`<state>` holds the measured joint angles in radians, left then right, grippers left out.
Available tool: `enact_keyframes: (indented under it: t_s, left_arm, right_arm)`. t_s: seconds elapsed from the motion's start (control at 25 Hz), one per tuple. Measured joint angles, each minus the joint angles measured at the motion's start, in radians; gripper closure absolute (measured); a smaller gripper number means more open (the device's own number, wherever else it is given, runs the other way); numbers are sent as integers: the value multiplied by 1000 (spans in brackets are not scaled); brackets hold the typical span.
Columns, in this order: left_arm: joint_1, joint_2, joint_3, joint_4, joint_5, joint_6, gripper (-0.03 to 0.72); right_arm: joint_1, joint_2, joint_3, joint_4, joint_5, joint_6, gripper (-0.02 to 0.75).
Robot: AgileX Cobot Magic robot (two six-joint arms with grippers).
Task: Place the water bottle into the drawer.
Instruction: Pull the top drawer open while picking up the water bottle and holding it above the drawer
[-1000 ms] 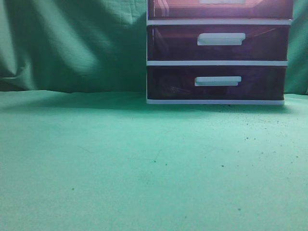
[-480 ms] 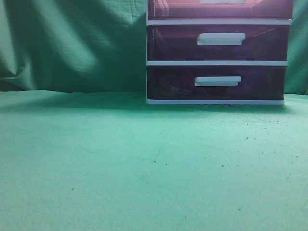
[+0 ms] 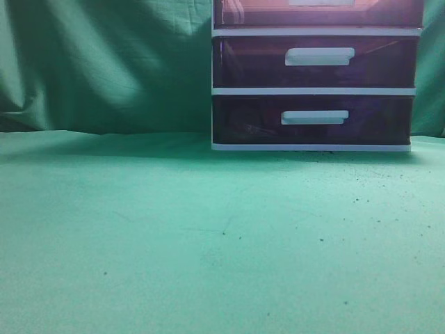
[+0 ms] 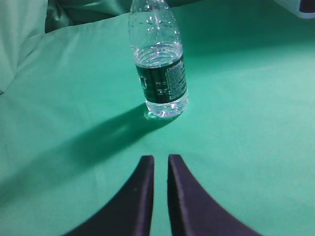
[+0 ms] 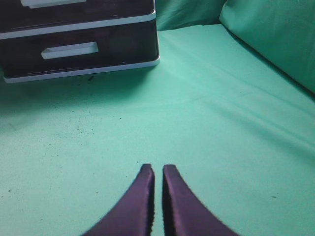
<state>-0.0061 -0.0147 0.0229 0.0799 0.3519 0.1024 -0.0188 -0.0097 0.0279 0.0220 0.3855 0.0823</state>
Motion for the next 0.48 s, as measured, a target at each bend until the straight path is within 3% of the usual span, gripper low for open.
enact_keyframes:
  t_s: [0.08,0.28,0.48]
  left_arm:
    - [0,0,0,-15,-8,-2,622]
    - [0,0,0,-228,-195,-24,622]
    - [0,0,0,-290,-338,-51,622]
  right_arm:
    - [0,0,0,0,0,0,690]
    - [0,0,0,0,0,0,690]
    - [0,0,0,0,0,0,690]
